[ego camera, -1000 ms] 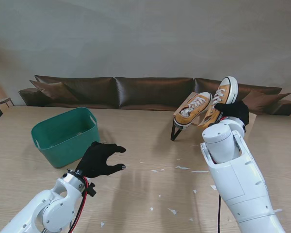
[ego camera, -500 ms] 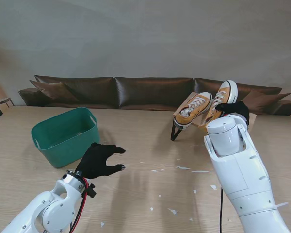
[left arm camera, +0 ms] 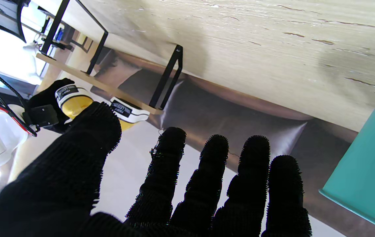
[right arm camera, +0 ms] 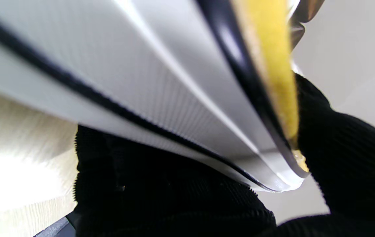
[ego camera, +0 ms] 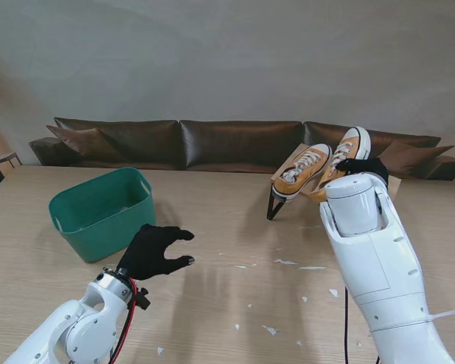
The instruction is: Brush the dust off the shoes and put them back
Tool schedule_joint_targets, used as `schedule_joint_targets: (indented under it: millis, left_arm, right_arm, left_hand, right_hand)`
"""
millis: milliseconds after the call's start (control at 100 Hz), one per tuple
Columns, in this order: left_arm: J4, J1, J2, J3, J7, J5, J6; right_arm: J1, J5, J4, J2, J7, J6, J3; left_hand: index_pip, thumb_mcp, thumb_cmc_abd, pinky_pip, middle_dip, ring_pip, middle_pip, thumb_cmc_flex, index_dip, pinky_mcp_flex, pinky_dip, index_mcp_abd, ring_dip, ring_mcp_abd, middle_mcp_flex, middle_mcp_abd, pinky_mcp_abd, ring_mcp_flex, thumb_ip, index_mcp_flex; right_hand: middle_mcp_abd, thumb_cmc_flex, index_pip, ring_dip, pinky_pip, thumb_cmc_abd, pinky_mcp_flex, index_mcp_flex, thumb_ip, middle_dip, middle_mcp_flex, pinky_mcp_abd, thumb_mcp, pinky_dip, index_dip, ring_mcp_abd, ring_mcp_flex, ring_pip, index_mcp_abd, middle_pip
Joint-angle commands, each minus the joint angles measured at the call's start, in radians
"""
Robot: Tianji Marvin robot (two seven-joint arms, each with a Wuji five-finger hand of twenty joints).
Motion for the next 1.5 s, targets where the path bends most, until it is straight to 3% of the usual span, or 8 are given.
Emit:
schedule_joint_targets:
  millis: [0, 470, 580, 640, 670, 970, 1300, 1490]
  left_arm:
    - [0.002, 0.003, -0.006, 0.000, -0.017, -0.004, 0.001]
    - [0.002, 0.012, -0.008, -0.004, -0.016, -0.013, 0.005]
    - [0.004, 0.012, -0.008, -0.006, -0.017, -0.015, 0.003]
    - [0.007, 0.013, -0.008, -0.007, -0.016, -0.016, 0.002]
    - [0.007, 0.014, -0.008, -0.007, -0.015, -0.016, 0.002]
    - [0.016, 0.014, -0.008, -0.010, -0.013, -0.020, -0.006]
    - [0.016, 0.019, -0.008, -0.012, -0.014, -0.021, -0.005]
    - [0.017, 0.020, -0.009, -0.012, -0.011, -0.024, -0.006]
  right_arm:
    - [0.002, -0.006, -0.017, -0.004, 0.014, -0.003, -0.004]
    - [0.027, -0.144, 0.040, 0.035, 0.103, 0.056, -0.058]
    - [0.034, -0.163, 0.048, 0.041, 0.117, 0.067, -0.068]
    - [0.038, -0.179, 0.052, 0.048, 0.134, 0.076, -0.076]
    - [0.040, -0.187, 0.053, 0.052, 0.145, 0.081, -0.080]
    - [0.064, -0.258, 0.083, 0.083, 0.214, 0.112, -0.121]
    - [0.066, -0.415, 0.112, 0.045, 0.330, 0.113, -0.073]
    - [0.065, -0.550, 0.110, 0.031, 0.441, 0.113, -0.050]
  left_hand:
    - [0.006, -0.019, 0.034, -0.027, 0.010, 0.013, -0.003, 0.006, 0.003, -0.023, 0.014, 0.008, 0.009, 0.014, -0.014, 0.009, 0.018, -0.037, 0.028, 0.017]
    - [0.014, -0.027, 0.042, -0.033, 0.012, 0.014, -0.003, 0.010, 0.010, -0.026, 0.016, 0.017, 0.011, 0.017, -0.010, 0.013, 0.022, -0.036, 0.030, 0.034]
    - [0.015, -0.029, 0.043, -0.033, 0.012, 0.014, -0.002, 0.010, 0.011, -0.026, 0.017, 0.018, 0.011, 0.019, -0.007, 0.015, 0.022, -0.036, 0.031, 0.036]
    - [0.015, -0.029, 0.045, -0.034, 0.012, 0.014, -0.003, 0.012, 0.012, -0.027, 0.017, 0.019, 0.011, 0.020, -0.009, 0.016, 0.023, -0.037, 0.031, 0.036]
    - [0.016, -0.030, 0.044, -0.034, 0.013, 0.015, -0.002, 0.012, 0.013, -0.026, 0.017, 0.021, 0.011, 0.021, -0.006, 0.016, 0.023, -0.036, 0.031, 0.038]
    - [0.023, -0.033, 0.048, -0.036, 0.018, 0.016, 0.004, 0.014, 0.018, -0.026, 0.019, 0.023, 0.012, 0.020, 0.002, 0.017, 0.026, -0.034, 0.032, 0.052]
    - [0.029, -0.038, 0.054, -0.038, 0.032, 0.023, 0.012, 0.016, 0.025, -0.026, 0.020, 0.029, 0.017, 0.022, 0.013, 0.020, 0.024, -0.030, 0.032, 0.058]
    - [0.035, -0.041, 0.058, -0.038, 0.037, 0.026, 0.013, 0.017, 0.029, -0.027, 0.021, 0.030, 0.019, 0.023, 0.016, 0.019, 0.026, -0.028, 0.033, 0.068]
  right_hand:
    - [-0.039, 0.087, 0.059, 0.005, 0.003, 0.078, -0.079, 0.094, 0.042, -0.007, -0.003, -0.019, 0.163, 0.023, -0.013, 0.011, -0.002, 0.016, -0.087, 0.000]
    - [-0.057, -0.044, -0.082, 0.001, 0.003, 0.157, -0.091, 0.058, 0.133, -0.017, -0.075, -0.038, 0.075, 0.018, 0.019, -0.022, -0.030, 0.012, -0.118, -0.011]
    - [-0.062, -0.081, -0.205, -0.001, -0.001, 0.196, -0.101, 0.031, 0.185, -0.035, -0.111, -0.042, 0.042, 0.021, 0.076, -0.024, -0.049, 0.010, -0.119, -0.014]
    - [-0.065, -0.112, -0.293, -0.001, -0.004, 0.233, -0.106, 0.029, 0.241, -0.043, -0.130, -0.044, 0.016, 0.024, 0.146, -0.025, -0.057, 0.011, -0.115, -0.012]
    - [-0.067, -0.134, -0.358, -0.002, -0.005, 0.249, -0.107, 0.027, 0.269, -0.047, -0.138, -0.045, -0.003, 0.025, 0.236, -0.029, -0.061, 0.012, -0.117, -0.010]
    - [-0.081, -0.191, -0.450, 0.001, -0.009, 0.258, -0.121, -0.115, 0.272, -0.053, -0.231, -0.061, -0.068, 0.026, 0.222, -0.045, -0.095, 0.016, -0.110, -0.010]
    - [-0.087, -0.213, -0.474, 0.003, -0.018, 0.276, -0.145, -0.205, 0.277, -0.060, -0.304, -0.070, -0.113, 0.028, 0.201, -0.052, -0.134, 0.026, -0.094, 0.009]
    - [-0.096, -0.241, -0.495, 0.009, -0.025, 0.285, -0.157, -0.288, 0.278, -0.070, -0.351, -0.080, -0.154, 0.032, 0.170, -0.066, -0.152, 0.047, -0.091, 0.018]
